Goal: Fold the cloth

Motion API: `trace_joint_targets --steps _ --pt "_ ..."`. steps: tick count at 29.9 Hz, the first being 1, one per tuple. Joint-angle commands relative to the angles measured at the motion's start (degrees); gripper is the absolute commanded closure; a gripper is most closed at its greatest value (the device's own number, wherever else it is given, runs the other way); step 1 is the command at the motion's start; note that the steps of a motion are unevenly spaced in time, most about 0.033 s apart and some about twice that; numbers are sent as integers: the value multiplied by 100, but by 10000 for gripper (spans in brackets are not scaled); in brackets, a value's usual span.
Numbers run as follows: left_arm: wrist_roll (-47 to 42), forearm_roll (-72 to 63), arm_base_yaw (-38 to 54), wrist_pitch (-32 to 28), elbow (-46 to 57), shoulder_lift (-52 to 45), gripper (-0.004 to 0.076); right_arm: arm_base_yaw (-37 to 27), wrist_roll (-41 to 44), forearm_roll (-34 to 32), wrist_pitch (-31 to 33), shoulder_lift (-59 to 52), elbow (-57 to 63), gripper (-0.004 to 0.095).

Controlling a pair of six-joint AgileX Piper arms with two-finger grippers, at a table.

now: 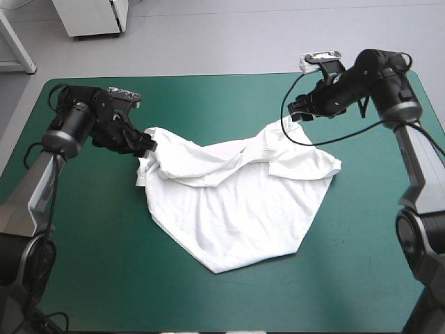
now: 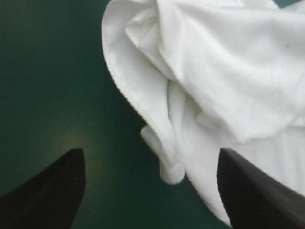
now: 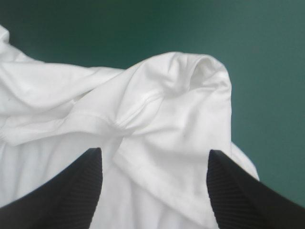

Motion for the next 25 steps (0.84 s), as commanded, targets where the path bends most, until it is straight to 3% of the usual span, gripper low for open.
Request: trace_joint_targets --steps 1,7,16,22,25 --pt "-77 11 0 -255 618 -761 173 -24 2 11 -59 -965 816 306" --pt "97 -47 0 -831 1778 -940 178 -24 -11 214 -59 -2001 3076 362" --pt "171 -13 0 -1574 1763 -419 185 -24 -144 408 -59 -2704 4715 370" --pt "171 -24 0 -1828 1644 61 272 -24 -188 571 -59 -2760 4800 370" --pt "171 -66 0 -1827 1576 138 380 -24 -197 628 -70 -2760 4800 370"
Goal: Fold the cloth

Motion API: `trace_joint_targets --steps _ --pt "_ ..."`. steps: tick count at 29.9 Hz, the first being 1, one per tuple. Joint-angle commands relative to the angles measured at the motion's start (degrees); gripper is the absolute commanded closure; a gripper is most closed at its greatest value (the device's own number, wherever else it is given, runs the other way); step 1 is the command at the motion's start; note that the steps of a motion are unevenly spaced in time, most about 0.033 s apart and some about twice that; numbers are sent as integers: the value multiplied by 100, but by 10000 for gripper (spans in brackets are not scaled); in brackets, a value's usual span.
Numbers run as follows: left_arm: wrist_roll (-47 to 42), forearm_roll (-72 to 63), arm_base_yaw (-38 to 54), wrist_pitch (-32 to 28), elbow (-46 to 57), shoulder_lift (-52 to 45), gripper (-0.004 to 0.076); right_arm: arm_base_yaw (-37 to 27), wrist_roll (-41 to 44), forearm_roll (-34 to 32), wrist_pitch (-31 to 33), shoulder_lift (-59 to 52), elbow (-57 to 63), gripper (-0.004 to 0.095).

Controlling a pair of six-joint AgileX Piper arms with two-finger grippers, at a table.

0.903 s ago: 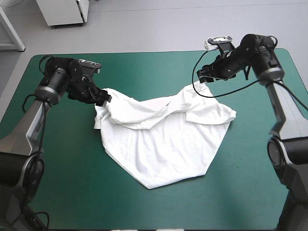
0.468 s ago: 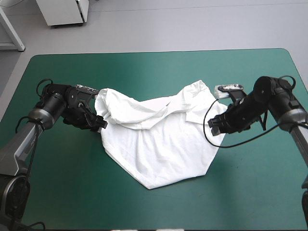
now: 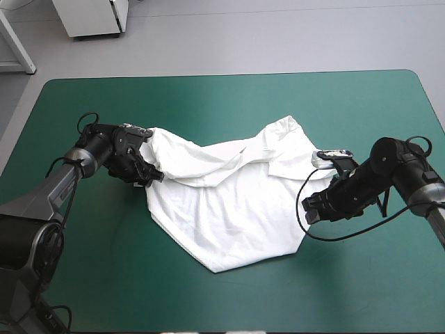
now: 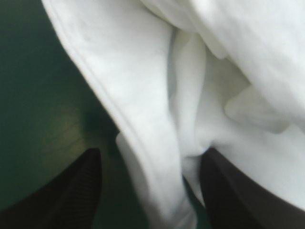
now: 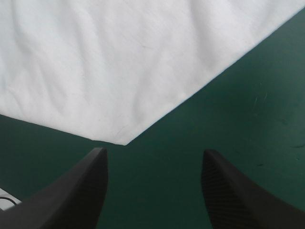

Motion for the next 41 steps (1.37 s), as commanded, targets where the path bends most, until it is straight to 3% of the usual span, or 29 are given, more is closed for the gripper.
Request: trace_joint_targets --steps 1,6,14,33,36,41 --pt "-7 -116 0 -184 -236 -219 445 -24 -98 255 -17 -187 -131 370" --pt "-7 -132 0 -125 -260 -219 729 -6 -115 383 -97 -139 -42 370" --pt "108 -295 0 89 -282 -219 731 367 -115 409 -413 67 517 370" --pt "208 -566 0 203 -282 -219 733 846 -348 733 -802 1223 529 377" --pt "219 -555 0 240 -282 -219 733 1072 -348 720 -901 1308 529 489" --pt "219 -557 0 314 -282 -229 733 1300 -348 639 -980 1334 529 881"
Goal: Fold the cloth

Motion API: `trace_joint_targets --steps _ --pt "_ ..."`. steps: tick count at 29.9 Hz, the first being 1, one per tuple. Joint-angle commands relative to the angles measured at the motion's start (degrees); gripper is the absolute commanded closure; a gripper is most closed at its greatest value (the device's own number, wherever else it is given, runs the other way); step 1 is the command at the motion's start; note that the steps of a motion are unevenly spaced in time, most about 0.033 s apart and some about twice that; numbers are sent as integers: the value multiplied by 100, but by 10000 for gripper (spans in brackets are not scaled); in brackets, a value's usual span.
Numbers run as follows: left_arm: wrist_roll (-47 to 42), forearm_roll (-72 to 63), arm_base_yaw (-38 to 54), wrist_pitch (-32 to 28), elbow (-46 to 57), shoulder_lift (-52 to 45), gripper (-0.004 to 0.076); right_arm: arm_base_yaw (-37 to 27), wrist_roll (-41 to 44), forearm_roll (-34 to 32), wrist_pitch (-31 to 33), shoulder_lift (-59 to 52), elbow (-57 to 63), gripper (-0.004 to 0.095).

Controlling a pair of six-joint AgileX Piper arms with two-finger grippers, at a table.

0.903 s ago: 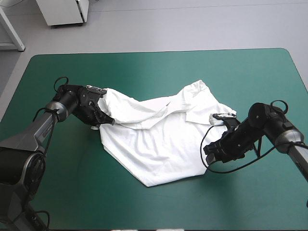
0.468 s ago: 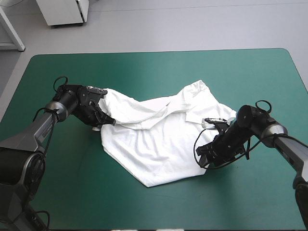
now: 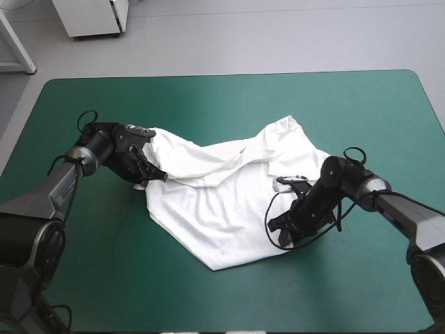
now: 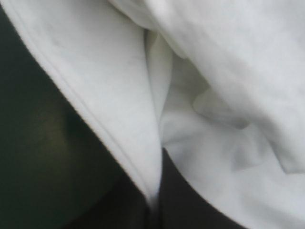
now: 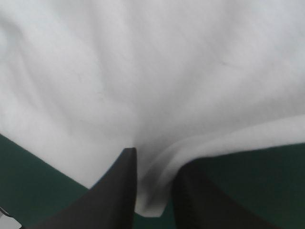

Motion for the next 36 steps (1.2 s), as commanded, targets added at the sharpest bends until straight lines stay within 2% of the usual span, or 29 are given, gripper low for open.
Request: trace_joint_targets --steps 1,5,10,15,19,23,26,29,32,36 --pt "-10 -83 0 29 -163 -294 733 132 -99 -42 14 -46 -28 928" --pt "4 -83 0 110 -163 -294 733 160 7 -506 51 -46 -39 915" --pt "4 -71 0 168 -163 -446 733 160 375 -1593 73 -83 -212 915" --pt "4 -48 0 285 -163 -705 733 160 669 -2343 113 -281 -748 915" --pt "14 -48 0 560 -163 -896 733 160 716 -2674 342 -558 -1323 915" --pt "14 -108 -57 1096 -163 -1251 733 160 819 -2997 748 -820 -1891 915" --pt "-1 -116 -215 1587 -163 -1748 733 160 982 -3208 987 -1161 -2349 915" --pt "-151 -105 -511 1778 -272 -2406 733 160 1132 -3262 987 -1587 -2894 915" --pt "-349 -92 -779 1890 -777 -2926 733 160 1213 -3298 987 -1956 -3616 915" --pt "-532 -38 -1021 1890 -1993 -3378 733 160 1280 -3285 987 -2435 -4421 915"
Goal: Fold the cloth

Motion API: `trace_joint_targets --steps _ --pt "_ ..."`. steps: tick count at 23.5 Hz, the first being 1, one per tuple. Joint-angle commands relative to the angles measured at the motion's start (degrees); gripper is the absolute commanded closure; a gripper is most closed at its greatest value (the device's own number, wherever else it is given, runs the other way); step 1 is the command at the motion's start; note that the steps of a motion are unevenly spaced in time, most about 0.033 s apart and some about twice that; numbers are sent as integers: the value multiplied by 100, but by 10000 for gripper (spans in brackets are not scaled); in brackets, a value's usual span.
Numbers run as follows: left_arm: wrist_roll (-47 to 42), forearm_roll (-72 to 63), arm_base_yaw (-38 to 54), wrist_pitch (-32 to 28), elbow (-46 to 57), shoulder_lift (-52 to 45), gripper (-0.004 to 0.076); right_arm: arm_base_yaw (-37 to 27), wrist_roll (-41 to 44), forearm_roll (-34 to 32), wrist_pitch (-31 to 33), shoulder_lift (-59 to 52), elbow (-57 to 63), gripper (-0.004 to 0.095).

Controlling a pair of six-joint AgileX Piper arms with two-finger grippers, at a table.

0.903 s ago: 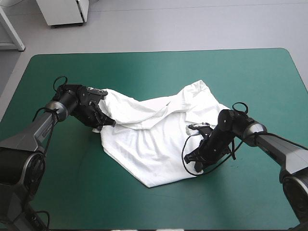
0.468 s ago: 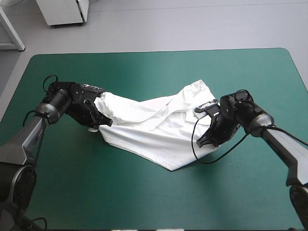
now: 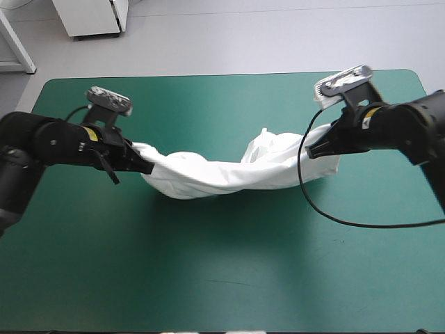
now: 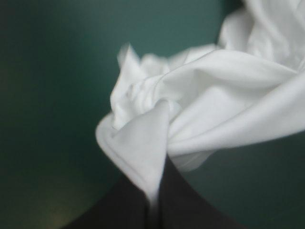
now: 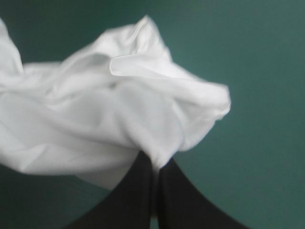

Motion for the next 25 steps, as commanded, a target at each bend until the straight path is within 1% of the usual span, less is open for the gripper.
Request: trace_joint_targets --steps 1,6,10,12,13,14,15,17,19,22,25 --pt "-163 -20 -180 181 -1238 -528 733 -31 37 -116 -165 -570 -810 915" --pt "-163 -99 -241 192 -2802 -651 733 -31 37 -116 -189 -1029 -1603 915" --pt "-163 -639 -241 192 -3586 -683 733 -31 37 125 -242 -1308 -2235 915" --pt "-153 -884 -241 192 -3740 -760 733 -31 24 338 -281 -1407 -2511 915" --pt "-141 -1106 -241 192 -3763 -896 733 -31 -40 649 -372 -1492 -2810 915" --pt "-141 -1161 -241 192 -3763 -965 733 -31 -58 744 -419 -1521 -2970 915" --pt "-141 -1302 -241 192 -3763 -1127 733 -31 -192 1027 -586 -1547 -3285 914" --pt "-141 -1444 -229 192 -3763 -1324 733 -31 -285 1347 -719 -1547 -3706 914" --pt "-180 -1640 -217 192 -3763 -1429 733 -31 -319 1465 -815 -1547 -3850 912" --pt "-204 -1859 -217 157 -3903 -1379 733 -31 -319 1320 -798 -1461 -3839 913" --pt "-204 -1569 -217 -75 -4105 -1093 733 -31 -247 837 -515 -1189 -3827 913"
